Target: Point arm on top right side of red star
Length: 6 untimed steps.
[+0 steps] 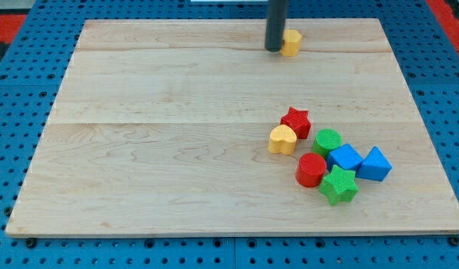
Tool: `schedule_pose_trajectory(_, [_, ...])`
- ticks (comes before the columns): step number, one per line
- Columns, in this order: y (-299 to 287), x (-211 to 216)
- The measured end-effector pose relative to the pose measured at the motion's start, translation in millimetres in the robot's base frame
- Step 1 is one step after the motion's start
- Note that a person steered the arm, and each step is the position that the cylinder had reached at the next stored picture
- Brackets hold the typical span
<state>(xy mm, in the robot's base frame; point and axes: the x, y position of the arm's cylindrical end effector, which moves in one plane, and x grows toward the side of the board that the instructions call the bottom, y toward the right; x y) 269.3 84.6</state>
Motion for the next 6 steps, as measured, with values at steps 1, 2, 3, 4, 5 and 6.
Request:
schedule_pose_trajectory(1, [13,5])
schedule_pose_trajectory(2, [67,-4])
schedule_pose_trajectory(3, [87,35])
schedule_pose_trajectory(4, [87,105])
schedule_pose_trajectory(5, [81,149])
schedule_pose_trajectory(6, [64,169])
